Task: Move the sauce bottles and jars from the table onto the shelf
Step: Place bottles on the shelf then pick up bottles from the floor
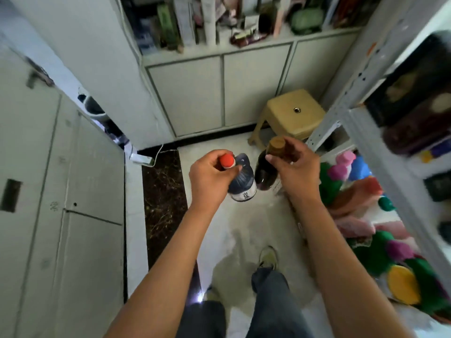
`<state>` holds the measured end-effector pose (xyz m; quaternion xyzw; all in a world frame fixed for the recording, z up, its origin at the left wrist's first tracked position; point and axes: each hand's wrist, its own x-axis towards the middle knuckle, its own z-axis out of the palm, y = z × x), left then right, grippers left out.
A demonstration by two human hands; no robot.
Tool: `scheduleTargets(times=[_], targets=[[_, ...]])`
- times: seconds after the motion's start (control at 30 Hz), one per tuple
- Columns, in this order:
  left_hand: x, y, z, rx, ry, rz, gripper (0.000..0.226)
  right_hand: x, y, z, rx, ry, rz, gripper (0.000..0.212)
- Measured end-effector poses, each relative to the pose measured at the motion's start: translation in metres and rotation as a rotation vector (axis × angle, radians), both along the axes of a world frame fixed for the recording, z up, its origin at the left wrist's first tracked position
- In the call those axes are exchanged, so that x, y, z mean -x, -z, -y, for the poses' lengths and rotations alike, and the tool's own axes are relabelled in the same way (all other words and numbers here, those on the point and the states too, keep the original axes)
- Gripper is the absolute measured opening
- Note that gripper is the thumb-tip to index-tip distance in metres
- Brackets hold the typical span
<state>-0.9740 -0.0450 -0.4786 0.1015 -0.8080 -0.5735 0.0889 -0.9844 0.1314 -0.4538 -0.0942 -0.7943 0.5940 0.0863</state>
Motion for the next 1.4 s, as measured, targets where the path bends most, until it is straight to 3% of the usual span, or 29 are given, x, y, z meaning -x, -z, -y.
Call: scheduleTargets(times=[0.23, 0.47, 0.73, 0.97, 1.23, 1.4], targets=[[-0.012, -0.116, 0.005, -0.077, 0.115, -0.195, 0.033, -0.040, -0.115, -0.001, 0.046, 0.075, -0.188, 0.033], [-0.022, -0.231, -0.027, -0.060, 0.294, -0.447, 0.036, -0.088, -0.227, -0.026, 0.043, 0.237, -0.446, 0.039], [-0.048, -0.344, -0.099, -0.111, 0.482, -0.663, 0.039, -0.127, -0.331, -0.081, -0.117, 0.326, -0.522, 0.023], [-0.074, -0.411, -0.184, -0.286, 0.634, -0.712, 0.030, -0.157, -0.395, -0.151, -0.062, 0.514, -0.596, 0.053], [-0.084, -0.474, -0.272, -0.391, 0.802, -0.774, 0.026, -0.170, -0.443, -0.225, -0.131, 0.808, -0.706, 0.054], [-0.073, -0.473, -0.328, -0.486, 0.868, -0.720, 0.021, -0.168, -0.453, -0.272, -0.127, 0.898, -0.677, 0.055]])
